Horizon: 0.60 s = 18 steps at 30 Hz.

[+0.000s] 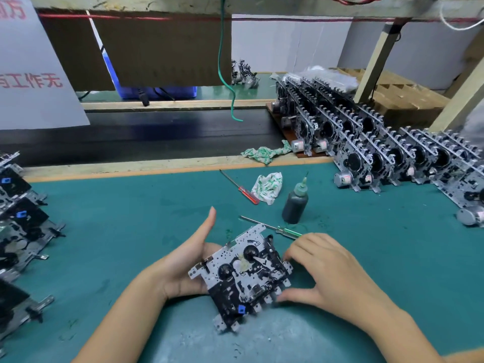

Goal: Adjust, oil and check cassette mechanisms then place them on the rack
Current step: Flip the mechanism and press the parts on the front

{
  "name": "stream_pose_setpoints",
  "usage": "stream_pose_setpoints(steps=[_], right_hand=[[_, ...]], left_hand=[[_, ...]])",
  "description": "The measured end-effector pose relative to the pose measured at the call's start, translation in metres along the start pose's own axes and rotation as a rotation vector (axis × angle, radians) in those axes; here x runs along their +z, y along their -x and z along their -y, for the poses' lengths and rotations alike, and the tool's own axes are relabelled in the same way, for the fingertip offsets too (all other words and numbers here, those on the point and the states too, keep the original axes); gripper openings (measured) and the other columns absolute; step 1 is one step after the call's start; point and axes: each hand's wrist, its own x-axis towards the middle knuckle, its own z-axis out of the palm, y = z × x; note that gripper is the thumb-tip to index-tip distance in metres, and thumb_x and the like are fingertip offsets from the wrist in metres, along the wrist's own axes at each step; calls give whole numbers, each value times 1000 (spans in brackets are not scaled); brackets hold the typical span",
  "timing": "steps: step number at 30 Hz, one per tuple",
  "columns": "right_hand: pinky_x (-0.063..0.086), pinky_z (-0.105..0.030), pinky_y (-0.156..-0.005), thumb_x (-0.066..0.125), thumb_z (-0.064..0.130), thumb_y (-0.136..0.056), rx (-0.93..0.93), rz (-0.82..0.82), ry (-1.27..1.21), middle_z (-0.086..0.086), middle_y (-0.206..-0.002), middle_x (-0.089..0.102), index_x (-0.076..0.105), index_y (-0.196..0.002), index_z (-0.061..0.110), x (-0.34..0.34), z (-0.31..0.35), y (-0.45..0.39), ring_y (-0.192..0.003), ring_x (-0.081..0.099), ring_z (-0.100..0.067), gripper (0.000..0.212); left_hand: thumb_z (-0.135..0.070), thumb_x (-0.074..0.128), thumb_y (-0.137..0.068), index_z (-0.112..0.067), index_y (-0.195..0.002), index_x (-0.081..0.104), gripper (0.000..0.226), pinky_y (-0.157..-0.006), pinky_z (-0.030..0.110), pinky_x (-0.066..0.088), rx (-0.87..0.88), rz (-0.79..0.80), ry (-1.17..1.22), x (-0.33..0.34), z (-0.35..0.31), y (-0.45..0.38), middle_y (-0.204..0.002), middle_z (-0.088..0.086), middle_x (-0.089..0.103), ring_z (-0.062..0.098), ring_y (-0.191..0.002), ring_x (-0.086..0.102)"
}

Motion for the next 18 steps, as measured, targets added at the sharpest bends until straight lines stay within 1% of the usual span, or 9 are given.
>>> stream_pose_setpoints(steps=[2,3,5,7,9,12,15,16,18], right_hand=[[36,-20,-75,48,76,-71,22,-41,3,11,-75,56,58,-74,21,4,0,5,-73,54,-12,56],[34,-19,-73,50,76,-71,45,-62,-8,10,-73,54,56,-71,21,6,1,8,-71,51,-12,55],[32,-19,-70,51,74,-72,94,-102,-35,10,-70,51,53,-69,19,11,2,12,-69,46,-10,55],[32,-20,-68,52,72,-72,117,-127,-39,9,-68,50,53,-67,18,14,5,13,-67,45,-11,54],[33,-22,-68,52,69,-73,113,-139,-29,8,-66,51,54,-67,17,17,6,13,-64,47,-14,52],[34,-23,-65,53,65,-74,103,-136,-16,7,-66,52,56,-67,16,20,7,11,-63,50,-16,50],[35,-23,-63,52,65,-77,88,-134,-17,7,-65,50,56,-66,16,20,8,9,-61,50,-16,50],[37,-24,-62,52,65,-77,85,-133,-10,7,-64,50,56,-65,17,20,8,9,-61,50,-16,50],[39,-25,-59,49,67,-78,94,-126,-1,9,-64,50,55,-64,18,20,9,9,-62,51,-15,51]], left_hand=[[-77,39,-72,3,-103,71,92,-79,37,56,34,11,-26,-5,-4,6,-109,23,68,29,-90,69],[-73,41,-73,2,-105,71,87,-76,36,57,72,-49,-45,-5,-5,8,-109,24,67,30,-88,69],[-72,50,-64,-5,-94,74,77,-63,32,57,204,-293,-220,-3,-6,17,-90,17,73,27,-70,70],[-87,45,-63,-16,-77,70,76,-59,31,54,328,-593,-661,2,3,29,-68,0,71,16,-54,64],[-97,25,-55,-28,-72,63,80,-59,22,46,395,-693,-1118,10,18,41,-63,-16,64,4,-50,54],[-97,16,-43,-48,-79,50,69,-62,13,39,393,-722,-1421,25,38,47,-73,-34,57,-5,-72,56],[-95,14,-39,-48,-83,48,73,-67,13,41,435,-876,-1530,31,44,42,-73,-23,59,-1,-89,60],[-95,17,-42,-42,-78,50,72,-64,15,43,461,-908,-1582,33,43,41,-68,-20,60,-1,-81,62],[-88,30,-51,-32,-56,44,59,-44,22,44,571,-903,-1625,33,43,37,-48,-14,55,0,-48,58]])
